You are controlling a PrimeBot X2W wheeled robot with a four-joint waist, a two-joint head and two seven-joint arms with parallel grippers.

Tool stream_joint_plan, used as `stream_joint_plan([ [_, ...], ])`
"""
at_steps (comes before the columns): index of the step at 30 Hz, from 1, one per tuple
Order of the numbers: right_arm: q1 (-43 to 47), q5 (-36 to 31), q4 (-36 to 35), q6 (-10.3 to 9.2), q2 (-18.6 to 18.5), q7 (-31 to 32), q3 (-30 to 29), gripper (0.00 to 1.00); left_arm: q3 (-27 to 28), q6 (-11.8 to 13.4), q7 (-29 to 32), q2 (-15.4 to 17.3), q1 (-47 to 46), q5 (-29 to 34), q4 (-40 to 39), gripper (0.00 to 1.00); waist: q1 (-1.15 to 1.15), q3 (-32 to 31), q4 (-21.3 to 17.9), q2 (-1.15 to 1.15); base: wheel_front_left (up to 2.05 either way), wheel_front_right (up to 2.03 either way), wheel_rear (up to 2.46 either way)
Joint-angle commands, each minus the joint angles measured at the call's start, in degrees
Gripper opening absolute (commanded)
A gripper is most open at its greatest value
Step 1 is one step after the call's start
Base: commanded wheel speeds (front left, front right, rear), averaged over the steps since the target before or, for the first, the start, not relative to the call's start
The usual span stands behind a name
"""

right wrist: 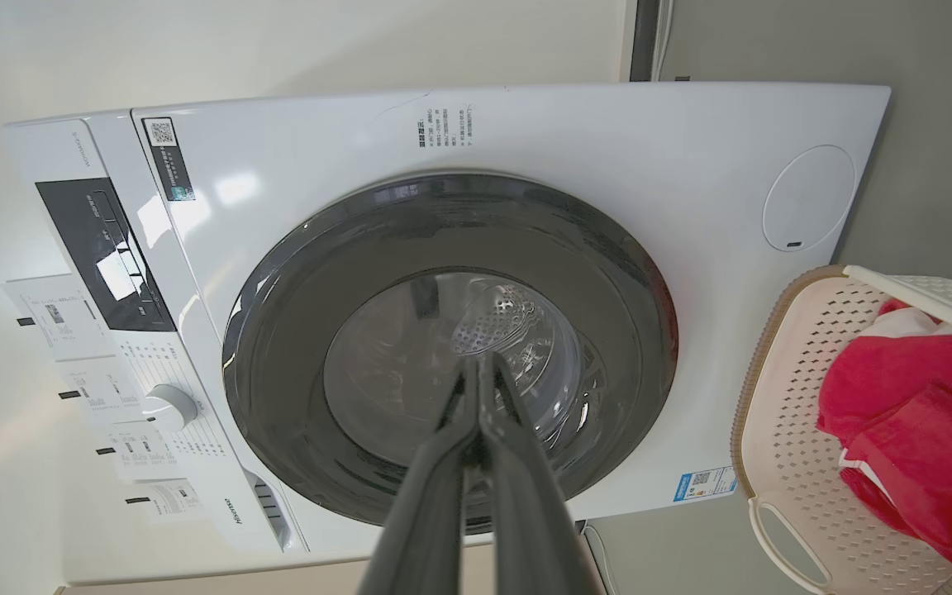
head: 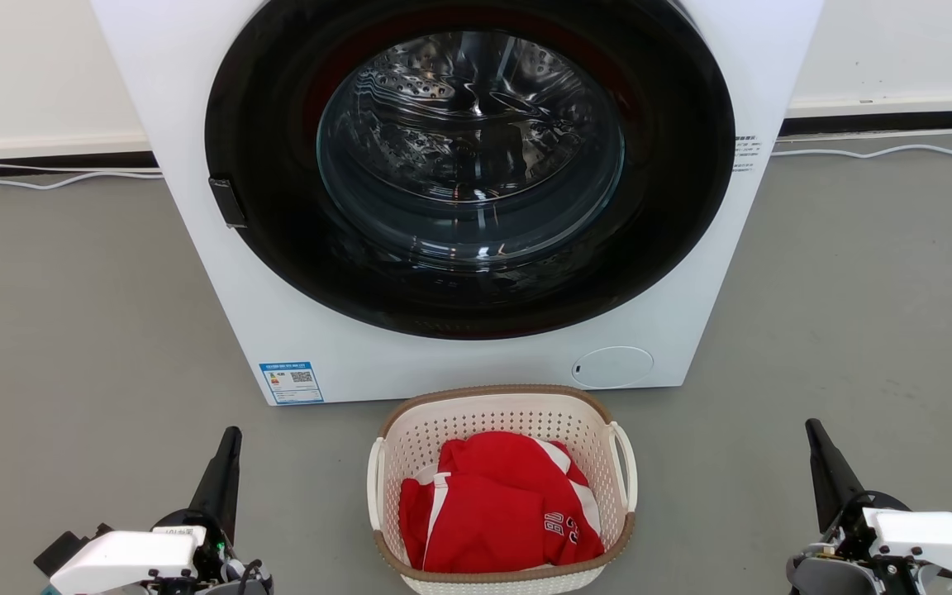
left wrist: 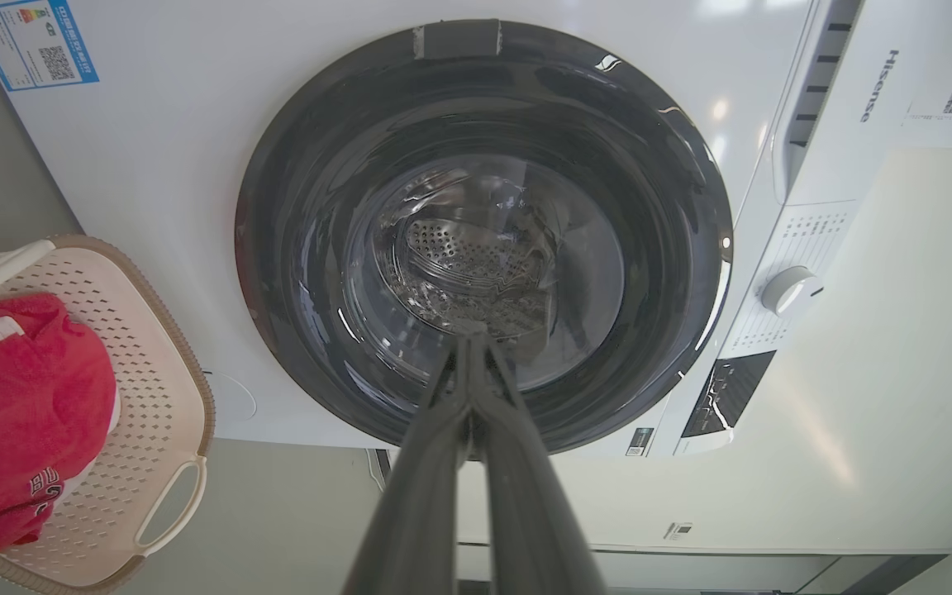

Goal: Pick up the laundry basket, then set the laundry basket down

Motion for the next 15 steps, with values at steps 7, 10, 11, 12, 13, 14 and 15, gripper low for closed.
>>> stream_joint_plan([
  [7,-3.36,0.36,-1.69,0.42,-0.19,0.61,0.97,0.00,1.38,-0.42,0.37,0.78,-3.15,-0.32,-1.65,0.00,0.00,0.00,0.00,-0.01,0.00,0.00,0.00],
  [10,-3.36,0.36,-1.69,0.42,-0.19,0.61,0.97,0.00,1.38,-0.42,0.37,0.78,-3.15,-0.32,-1.65,0.00,0.00,0.00,0.00,-0.01,0.00,0.00,0.00],
  [11,-3.36,0.36,-1.69,0.42,-0.19,0.61,0.97,0.00,1.38,-0.42,0.37,0.78,-3.15,-0.32,-1.65,0.00,0.00,0.00,0.00,-0.01,0.00,0.00,0.00],
  [12,-3.36,0.36,-1.69,0.42,-0.19,0.61,0.97,0.00,1.38,-0.42,0.37,0.78,-3.15,-0.32,-1.65,0.00,0.00,0.00,0.00,-0.01,0.00,0.00,0.00],
  [13,-3.36,0.36,-1.69,0.42,-0.19,0.61,0.97,0.00,1.38,-0.42,0.37,0.78,-3.15,-0.32,-1.65,0.00,0.00,0.00,0.00,-0.01,0.00,0.00,0.00],
  [14,-3.36,0.36,-1.69,0.42,-0.19,0.61,0.97,0.00,1.38,-0.42,0.37,0.78,-3.15,-0.32,-1.65,0.00,0.00,0.00,0.00,-0.01,0.00,0.00,0.00],
  [15,-3.36,0.36,-1.69,0.42,-0.19,0.61,0.97,0.00,1.38,-0.42,0.37,0.78,-3.15,-0.32,-1.65,0.00,0.00,0.00,0.00,-0.01,0.00,0.00,0.00],
])
